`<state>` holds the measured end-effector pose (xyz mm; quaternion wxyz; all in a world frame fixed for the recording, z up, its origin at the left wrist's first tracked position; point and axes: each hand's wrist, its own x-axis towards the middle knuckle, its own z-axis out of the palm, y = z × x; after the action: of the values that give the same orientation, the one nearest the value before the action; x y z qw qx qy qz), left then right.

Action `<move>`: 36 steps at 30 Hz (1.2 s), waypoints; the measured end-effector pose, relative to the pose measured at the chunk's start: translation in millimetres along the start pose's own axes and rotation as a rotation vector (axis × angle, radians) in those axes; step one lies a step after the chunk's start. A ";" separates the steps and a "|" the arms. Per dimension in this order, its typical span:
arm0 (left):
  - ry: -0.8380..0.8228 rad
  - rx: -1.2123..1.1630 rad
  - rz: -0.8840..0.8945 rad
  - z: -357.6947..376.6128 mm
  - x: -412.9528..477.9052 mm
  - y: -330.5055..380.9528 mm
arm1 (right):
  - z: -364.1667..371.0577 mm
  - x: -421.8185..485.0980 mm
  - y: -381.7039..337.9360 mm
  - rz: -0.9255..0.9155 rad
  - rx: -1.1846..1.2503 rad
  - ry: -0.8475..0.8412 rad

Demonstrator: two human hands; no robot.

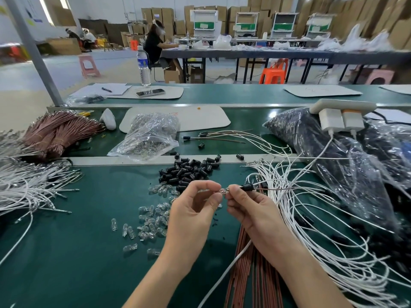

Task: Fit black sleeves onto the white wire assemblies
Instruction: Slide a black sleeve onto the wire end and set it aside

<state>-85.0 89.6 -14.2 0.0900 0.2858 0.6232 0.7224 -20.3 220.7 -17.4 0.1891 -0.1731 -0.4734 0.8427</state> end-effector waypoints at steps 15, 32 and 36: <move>-0.018 0.088 0.126 -0.1 -1.1 -5.1 | -1.4 0.7 2.7 0.014 0.015 -0.008; 0.008 0.170 0.227 -1.5 -1.6 -15.6 | 1.5 -1.8 2.9 0.022 -0.005 -0.032; -0.027 0.208 0.217 -2.7 -0.8 -16.0 | -0.3 -0.4 1.9 0.021 0.000 -0.040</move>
<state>-89.3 90.2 -29.8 -0.0104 0.3689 0.6589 0.6555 -20.1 219.8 -19.1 0.1707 -0.1611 -0.4752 0.8480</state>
